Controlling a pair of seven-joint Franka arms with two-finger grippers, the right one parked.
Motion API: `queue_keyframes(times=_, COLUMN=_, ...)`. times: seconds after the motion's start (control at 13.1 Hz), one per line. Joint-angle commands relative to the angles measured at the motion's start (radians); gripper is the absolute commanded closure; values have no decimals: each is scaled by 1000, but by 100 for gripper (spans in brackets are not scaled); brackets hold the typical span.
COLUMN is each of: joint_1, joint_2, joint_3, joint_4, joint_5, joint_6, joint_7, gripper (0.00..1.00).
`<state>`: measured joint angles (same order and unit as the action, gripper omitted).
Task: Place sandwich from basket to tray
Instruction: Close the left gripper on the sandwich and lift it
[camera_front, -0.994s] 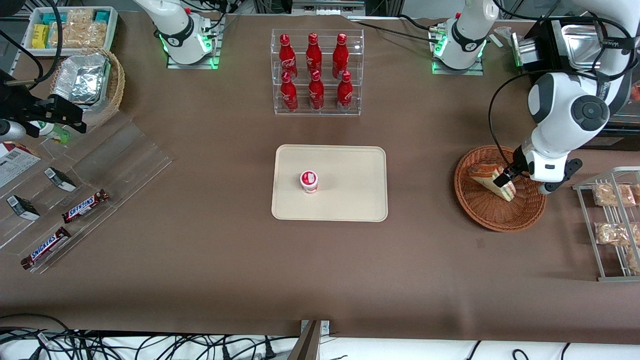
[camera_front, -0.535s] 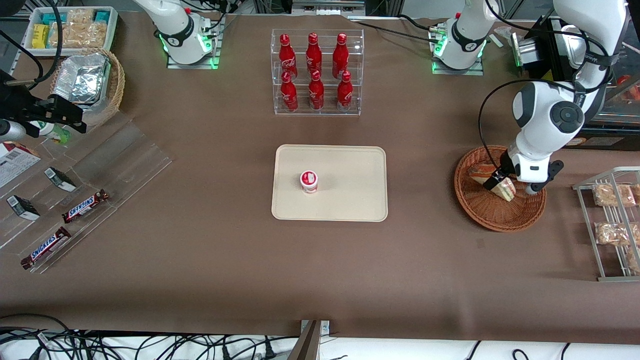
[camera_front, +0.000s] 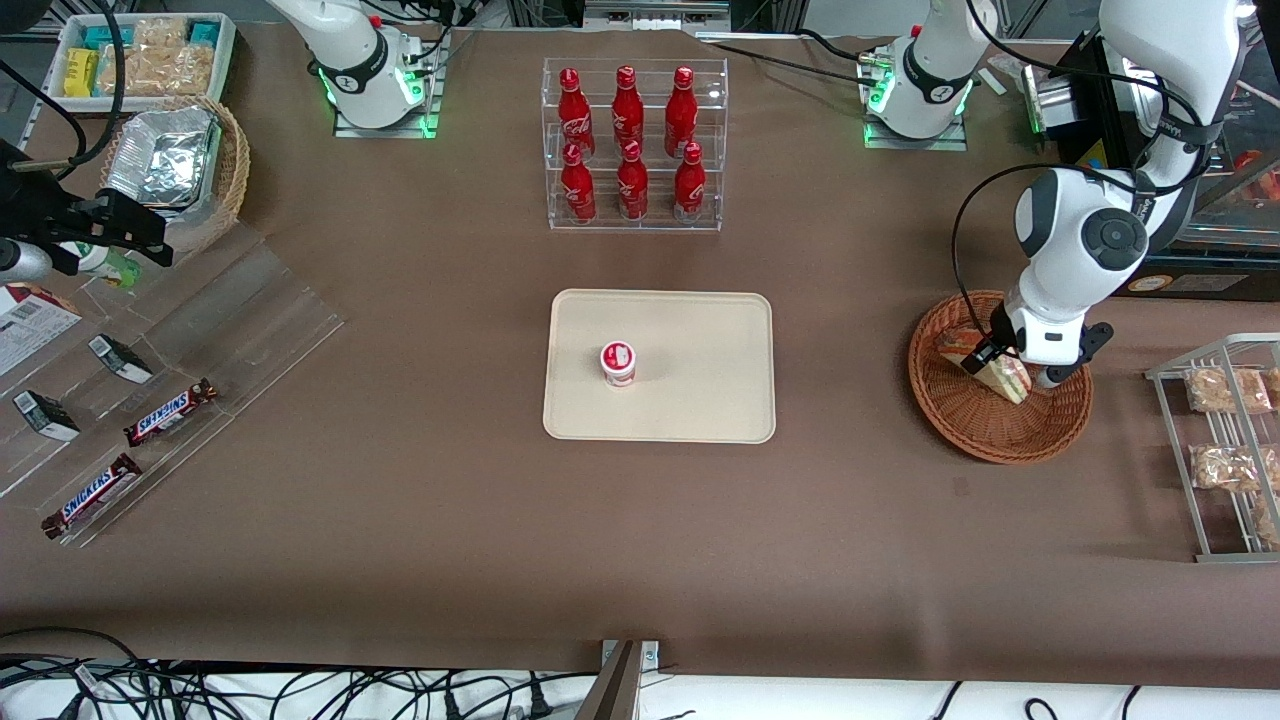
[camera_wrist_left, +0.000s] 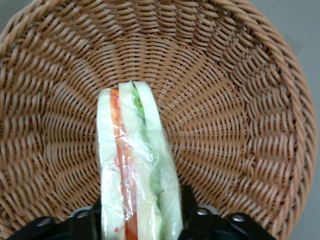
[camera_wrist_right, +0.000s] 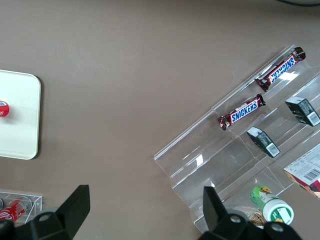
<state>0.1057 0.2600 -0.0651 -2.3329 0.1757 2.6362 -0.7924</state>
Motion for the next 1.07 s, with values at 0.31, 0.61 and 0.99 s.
queue_keyframes(times=0.31, joint_1=6, joint_2=-16, joint_3=-2, joint_4=-2, joint_5=51, joint_6=-28, joint_7=-13, gripper=100)
queue_keyframes(times=0.61, joint_1=6, joint_2=-94, joint_3=-10, joint_4=52, joint_5=53, joint_6=-195, joint_7=16, gripper=100)
queue_keyframes(times=0.99, joint_1=-8, joint_2=-156, joint_3=-48, joint_4=254, joint_5=19, joint_6=-534, joint_7=119, gripper=100)
